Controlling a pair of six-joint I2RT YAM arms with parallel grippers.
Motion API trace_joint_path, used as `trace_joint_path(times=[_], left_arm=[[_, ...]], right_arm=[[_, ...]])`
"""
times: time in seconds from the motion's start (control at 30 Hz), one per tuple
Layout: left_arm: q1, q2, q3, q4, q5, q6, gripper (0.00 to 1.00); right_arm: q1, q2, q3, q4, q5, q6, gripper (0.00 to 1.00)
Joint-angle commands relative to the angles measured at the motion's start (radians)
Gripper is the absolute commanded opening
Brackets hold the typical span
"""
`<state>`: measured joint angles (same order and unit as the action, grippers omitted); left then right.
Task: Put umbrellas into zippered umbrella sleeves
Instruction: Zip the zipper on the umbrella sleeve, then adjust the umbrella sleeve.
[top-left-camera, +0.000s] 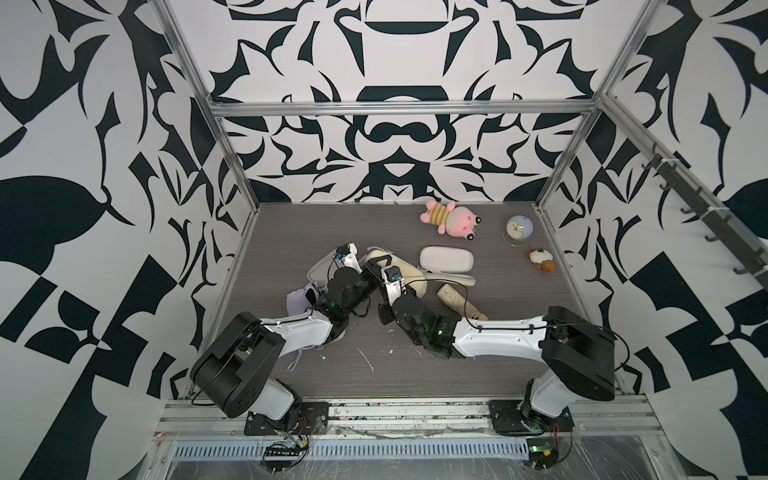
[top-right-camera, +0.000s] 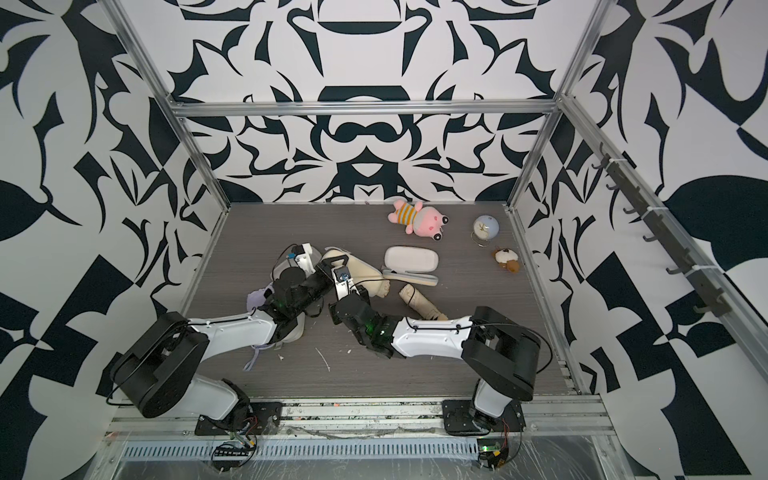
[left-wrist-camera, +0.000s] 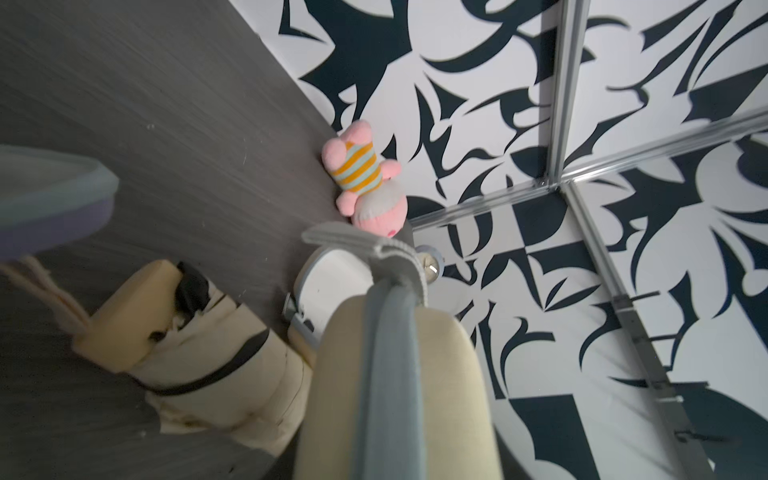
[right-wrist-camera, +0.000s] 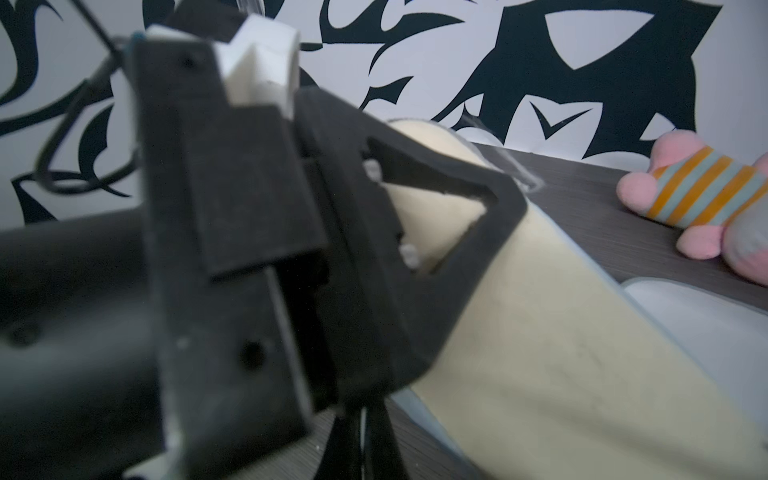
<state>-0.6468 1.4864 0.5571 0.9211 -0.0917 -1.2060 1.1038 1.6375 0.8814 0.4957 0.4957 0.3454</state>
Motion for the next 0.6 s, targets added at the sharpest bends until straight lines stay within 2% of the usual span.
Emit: trace_joint_path(times=[0.0,0.03,0.07,0.17,0.23,0.33,0.47,0.57], left_arm=[[-0.031,0.028,-0.02,0.207,-0.017,-0.106,0.0],[-0.031,0.026,-0.034,0.226,-0.023,-0.115,0.02],[-0.03,0.021,-0.047,0.241,-0.035,-0.121,0.02],[-0.003,0.003,-0.089,0.293,-0.083,-0.161,0.03],[0.016,-0.005,-0.11,0.35,-0.126,-0.189,0.04],[0.024,-0.011,-0.108,0.384,-0.166,-0.206,0.06],[-0.009,-0.001,-0.076,0.38,-0.195,-0.213,0.09],[-0.051,0.008,-0.067,0.381,-0.253,-0.227,0.11]], right_arm=[[-0.007,-0.029,0.115,0.196,-0.291,0.124,0.0],[-0.037,-0.033,0.124,0.155,-0.363,0.172,0.0],[-0.064,-0.038,0.123,0.121,-0.412,0.214,0.06],[-0.119,-0.116,0.056,0.009,-0.463,0.315,0.42],[-0.161,-0.194,-0.025,-0.059,-0.48,0.397,0.56],[-0.243,-0.308,-0.159,-0.084,-0.518,0.552,0.68],[-0.315,-0.363,-0.257,0.063,-0.553,0.716,0.85],[-0.328,-0.328,-0.265,0.216,-0.54,0.768,0.89]])
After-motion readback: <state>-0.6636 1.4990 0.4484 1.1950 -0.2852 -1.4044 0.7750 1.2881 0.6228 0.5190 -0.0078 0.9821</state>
